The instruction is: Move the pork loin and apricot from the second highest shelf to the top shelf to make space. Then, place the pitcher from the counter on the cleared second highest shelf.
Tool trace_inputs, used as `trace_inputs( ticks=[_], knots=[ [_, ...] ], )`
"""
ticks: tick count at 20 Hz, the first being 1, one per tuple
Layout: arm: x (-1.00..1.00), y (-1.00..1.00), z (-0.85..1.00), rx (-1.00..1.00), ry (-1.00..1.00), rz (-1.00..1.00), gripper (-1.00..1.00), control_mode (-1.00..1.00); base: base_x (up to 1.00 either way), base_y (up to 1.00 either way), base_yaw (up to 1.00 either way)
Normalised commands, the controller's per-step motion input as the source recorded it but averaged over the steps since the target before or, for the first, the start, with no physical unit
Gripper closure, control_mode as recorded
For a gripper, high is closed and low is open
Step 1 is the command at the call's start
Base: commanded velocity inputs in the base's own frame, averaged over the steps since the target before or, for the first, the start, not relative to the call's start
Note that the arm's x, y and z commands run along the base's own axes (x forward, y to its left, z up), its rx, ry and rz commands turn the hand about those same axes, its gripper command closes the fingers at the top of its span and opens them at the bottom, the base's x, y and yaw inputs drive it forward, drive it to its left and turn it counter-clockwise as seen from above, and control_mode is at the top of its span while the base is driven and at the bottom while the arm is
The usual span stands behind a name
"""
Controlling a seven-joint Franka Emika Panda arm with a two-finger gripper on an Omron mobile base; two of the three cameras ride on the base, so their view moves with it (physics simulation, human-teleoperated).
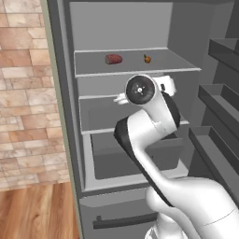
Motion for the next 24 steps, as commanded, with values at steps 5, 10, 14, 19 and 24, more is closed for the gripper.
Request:
trace_inputs(
  ticks=[5, 10, 14, 19, 24],
  knots=[
    [-0.2, 0.0, -0.34, 0.0, 0.04, 0.13, -1.0, -1.0, 0.0, 0.0, 0.0],
    [0.0, 0.0, -0.14, 0.0, 0.07, 0.1, -1.0, -1.0, 0.0, 0.0, 0.0],
    [0.0, -0.14, 0.0, 0.0, 0.0, 0.11, -1.0, -1.0, 0.0, 0.0, 0.0],
    [0.0, 0.0, -0.02, -0.01, 0.02, 0.01, -1.0, -1.0, 0.0, 0.0, 0.0],
    [-0.01, 0.05, -0.05, -0.02, 0.01, 0.0, -1.0, 1.0, -0.36, 0.49, 0.0]
  ],
)
